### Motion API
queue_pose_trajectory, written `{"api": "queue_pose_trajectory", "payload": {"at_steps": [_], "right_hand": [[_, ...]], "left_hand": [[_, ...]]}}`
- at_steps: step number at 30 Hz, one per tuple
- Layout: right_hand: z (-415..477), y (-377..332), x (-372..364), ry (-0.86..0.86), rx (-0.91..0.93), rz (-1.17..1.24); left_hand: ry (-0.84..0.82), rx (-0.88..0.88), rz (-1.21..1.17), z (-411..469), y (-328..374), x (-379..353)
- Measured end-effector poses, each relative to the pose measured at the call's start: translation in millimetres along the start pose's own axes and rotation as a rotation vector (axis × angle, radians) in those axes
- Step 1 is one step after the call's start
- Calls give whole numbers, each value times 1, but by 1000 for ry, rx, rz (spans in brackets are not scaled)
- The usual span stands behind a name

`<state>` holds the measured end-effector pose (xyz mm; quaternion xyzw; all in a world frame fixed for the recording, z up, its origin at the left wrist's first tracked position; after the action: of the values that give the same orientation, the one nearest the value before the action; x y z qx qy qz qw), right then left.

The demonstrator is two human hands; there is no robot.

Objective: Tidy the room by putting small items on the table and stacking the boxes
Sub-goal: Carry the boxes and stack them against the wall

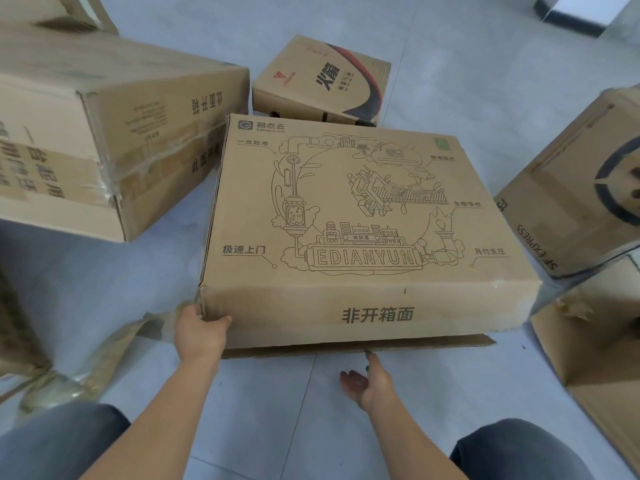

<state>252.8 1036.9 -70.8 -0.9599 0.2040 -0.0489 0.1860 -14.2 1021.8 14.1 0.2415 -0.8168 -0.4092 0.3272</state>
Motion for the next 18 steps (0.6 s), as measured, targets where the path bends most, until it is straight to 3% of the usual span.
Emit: {"api": "queue_pose_trajectory", "payload": {"at_steps": [6, 13, 18], "right_hand": [[8, -7, -11, -4, 198, -48], [11, 6, -9, 62, 112, -312], [16, 18, -10, 30, 29, -142]], "left_hand": [[13, 41, -30, 1, -6, 0], [22, 81, -107, 0, -6, -5], [39, 62, -114, -3, -4, -6]]}}
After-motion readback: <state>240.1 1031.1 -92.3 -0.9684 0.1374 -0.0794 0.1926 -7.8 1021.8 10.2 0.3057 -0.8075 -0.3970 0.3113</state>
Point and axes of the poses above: each hand's wrist, its own z-axis towards the middle knuckle, its own x-axis out of the back of the hand, y = z × x, the point moved 3 cm from there along z, towards the middle knuckle, and after that the axes turned 11 degrees about -z, right-handed, at the moved point
